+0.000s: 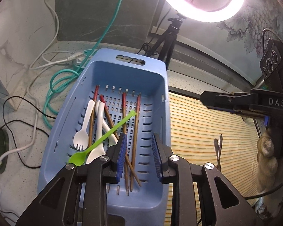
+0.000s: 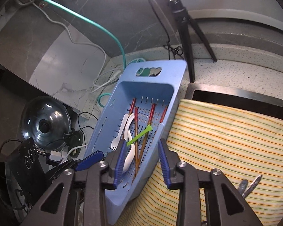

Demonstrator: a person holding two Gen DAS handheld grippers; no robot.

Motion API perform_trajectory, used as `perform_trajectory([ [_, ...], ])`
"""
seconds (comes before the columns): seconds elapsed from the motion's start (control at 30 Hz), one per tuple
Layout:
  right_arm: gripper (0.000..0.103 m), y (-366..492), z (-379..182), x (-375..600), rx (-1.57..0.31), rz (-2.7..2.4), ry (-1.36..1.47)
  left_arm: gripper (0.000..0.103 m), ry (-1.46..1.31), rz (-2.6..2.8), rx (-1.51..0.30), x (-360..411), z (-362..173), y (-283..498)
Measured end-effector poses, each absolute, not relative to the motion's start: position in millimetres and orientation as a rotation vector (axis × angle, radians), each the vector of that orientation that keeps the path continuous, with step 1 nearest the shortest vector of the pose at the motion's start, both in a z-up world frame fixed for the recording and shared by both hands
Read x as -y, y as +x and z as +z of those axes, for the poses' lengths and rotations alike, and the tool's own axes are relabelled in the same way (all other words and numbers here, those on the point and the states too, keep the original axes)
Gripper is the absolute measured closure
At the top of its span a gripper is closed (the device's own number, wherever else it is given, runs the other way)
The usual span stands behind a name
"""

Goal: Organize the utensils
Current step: 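Move both tools back over the metal spoon and metal fork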

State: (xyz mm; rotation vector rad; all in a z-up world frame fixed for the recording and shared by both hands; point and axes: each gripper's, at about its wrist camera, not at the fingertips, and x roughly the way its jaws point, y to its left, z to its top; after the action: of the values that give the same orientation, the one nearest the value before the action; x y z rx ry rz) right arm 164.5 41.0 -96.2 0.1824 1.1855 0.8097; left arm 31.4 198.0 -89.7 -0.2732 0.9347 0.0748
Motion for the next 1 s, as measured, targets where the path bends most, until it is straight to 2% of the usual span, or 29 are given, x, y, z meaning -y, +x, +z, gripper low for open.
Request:
perform_trajectory([
  [0.07, 0.071, 162, -89, -30, -1.154, 0.805, 0.153, 0.075, -0.263, 0.054, -0.935, -189, -87, 29],
  [0.13, 0.067, 159, -81, -17, -1.116, 0.804, 0.118, 0.066, -0.251, 0.032, -0.937, -178, -86, 26],
  [0.2, 0.053, 155, -74, -4, -1.066, 0.810, 0.096, 0.063, -0.238, 0.004, -0.945, -168, -86, 23],
  [0.27, 0.045, 152, -68, 9, -1.039, 0.816, 0.075, 0.063, -0.215, -0.019, -0.955, -155, -85, 20],
  [0.5, 0.044, 148, -64, 51, -1.053, 0.741, -0.015, 0.063, -0.153, -0.098, -0.982, -115, -89, 11],
  [1.0, 0.042, 154, -133, 119, -1.269, 0.653, 0.218, 0.063, -0.125, -0.245, -1.107, -47, -136, 1],
])
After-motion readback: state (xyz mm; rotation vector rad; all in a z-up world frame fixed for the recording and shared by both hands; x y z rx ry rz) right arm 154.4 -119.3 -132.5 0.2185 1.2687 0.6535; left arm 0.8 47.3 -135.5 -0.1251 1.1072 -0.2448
